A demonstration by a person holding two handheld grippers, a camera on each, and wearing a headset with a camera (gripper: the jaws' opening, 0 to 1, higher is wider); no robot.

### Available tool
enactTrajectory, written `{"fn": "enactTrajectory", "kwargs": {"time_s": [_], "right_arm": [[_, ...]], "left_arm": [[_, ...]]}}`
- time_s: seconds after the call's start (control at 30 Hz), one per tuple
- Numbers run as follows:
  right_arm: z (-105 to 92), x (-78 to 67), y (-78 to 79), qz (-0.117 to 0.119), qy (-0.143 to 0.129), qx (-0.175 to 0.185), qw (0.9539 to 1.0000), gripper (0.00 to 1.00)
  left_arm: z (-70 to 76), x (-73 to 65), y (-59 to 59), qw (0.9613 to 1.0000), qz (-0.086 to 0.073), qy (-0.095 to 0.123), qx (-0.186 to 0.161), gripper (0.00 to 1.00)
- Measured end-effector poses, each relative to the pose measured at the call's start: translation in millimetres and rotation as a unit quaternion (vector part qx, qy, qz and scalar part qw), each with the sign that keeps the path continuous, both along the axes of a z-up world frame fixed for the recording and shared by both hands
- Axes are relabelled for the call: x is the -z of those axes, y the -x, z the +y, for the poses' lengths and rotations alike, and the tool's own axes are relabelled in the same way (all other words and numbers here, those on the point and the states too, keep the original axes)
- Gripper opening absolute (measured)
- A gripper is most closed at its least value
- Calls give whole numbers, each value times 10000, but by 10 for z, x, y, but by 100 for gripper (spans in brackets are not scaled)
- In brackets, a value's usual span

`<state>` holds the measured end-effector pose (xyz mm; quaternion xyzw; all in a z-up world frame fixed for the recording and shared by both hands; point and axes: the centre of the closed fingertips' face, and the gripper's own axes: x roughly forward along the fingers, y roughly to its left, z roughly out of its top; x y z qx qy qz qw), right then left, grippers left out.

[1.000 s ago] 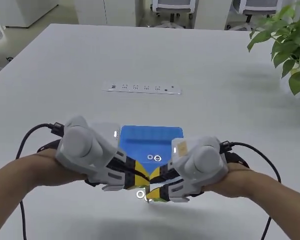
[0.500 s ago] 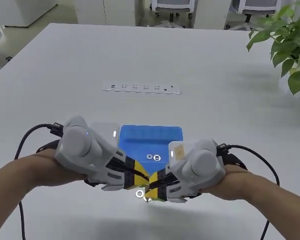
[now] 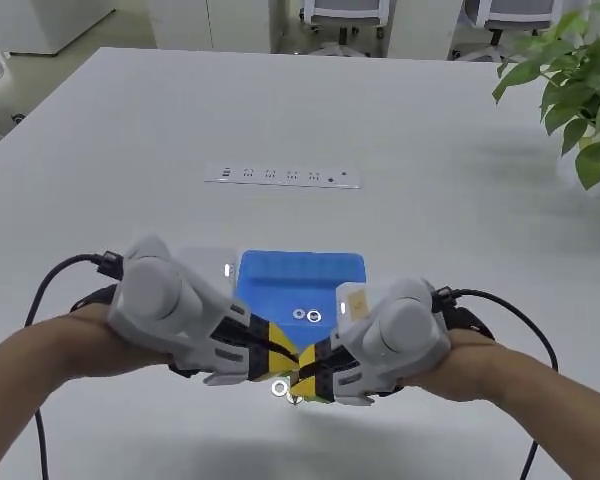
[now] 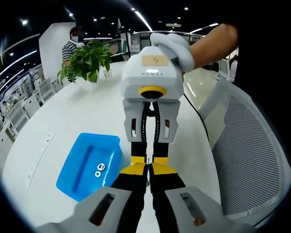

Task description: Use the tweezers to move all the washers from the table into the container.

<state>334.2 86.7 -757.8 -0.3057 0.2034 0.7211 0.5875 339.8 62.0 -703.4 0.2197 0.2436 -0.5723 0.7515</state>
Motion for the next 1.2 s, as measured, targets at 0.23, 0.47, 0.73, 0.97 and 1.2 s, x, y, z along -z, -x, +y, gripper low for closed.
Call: {"fn": "enactTrajectory", "kwargs": {"time_s": [0.23, 0.47, 0.73, 0.97, 1.2], "right_arm": [[-8, 0, 11, -1, 16, -21, 10000, 7], [-5, -14, 22, 7, 7, -20, 10000, 7], [-20, -89, 19, -15, -10, -24, 10000, 7], [-31, -195, 6, -13, -45, -22, 10000, 7], [-57, -289, -19, 10, -54, 6, 10000, 7]], "left_arm": [[21, -66, -7, 9996, -5, 210, -171, 15], [82, -95, 8, 9983, 109, 420, -389, 29], [171, -111, 10, 9946, 199, 675, -764, 50], [221, -152, 27, 9913, 158, 757, -1063, 69], [263, -218, 26, 9871, 163, 907, -1307, 80]]}}
